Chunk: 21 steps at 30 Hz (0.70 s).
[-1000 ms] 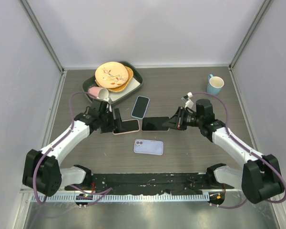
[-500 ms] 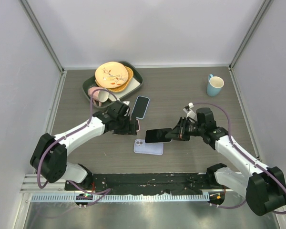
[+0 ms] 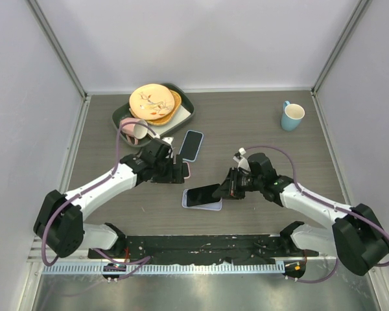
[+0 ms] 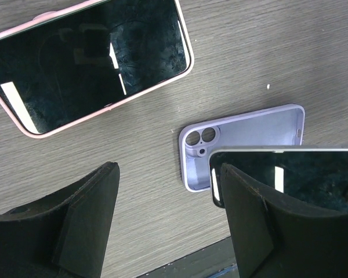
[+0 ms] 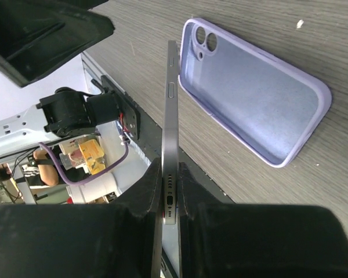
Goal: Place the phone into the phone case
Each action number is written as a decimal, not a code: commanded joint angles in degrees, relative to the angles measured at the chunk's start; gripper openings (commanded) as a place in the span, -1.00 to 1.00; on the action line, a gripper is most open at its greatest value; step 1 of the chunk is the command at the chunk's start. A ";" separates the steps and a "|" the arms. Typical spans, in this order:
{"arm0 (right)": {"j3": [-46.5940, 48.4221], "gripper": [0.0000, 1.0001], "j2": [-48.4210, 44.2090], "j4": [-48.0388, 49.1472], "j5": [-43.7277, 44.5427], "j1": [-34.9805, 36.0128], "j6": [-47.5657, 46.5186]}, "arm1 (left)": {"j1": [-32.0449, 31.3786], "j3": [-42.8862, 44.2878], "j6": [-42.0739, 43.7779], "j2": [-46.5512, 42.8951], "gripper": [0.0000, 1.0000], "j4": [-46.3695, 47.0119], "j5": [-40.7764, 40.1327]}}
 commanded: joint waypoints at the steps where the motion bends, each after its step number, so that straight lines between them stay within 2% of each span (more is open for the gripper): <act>1: 3.82 -0.98 3.19 5.96 0.89 0.46 0.02 | 0.10 -1.17 -0.03 -2.13 0.49 2.10 0.46; 21: 0.13 -0.98 7.42 11.14 1.25 0.55 3.09 | 0.10 -1.61 1.64 -1.35 0.50 3.06 1.52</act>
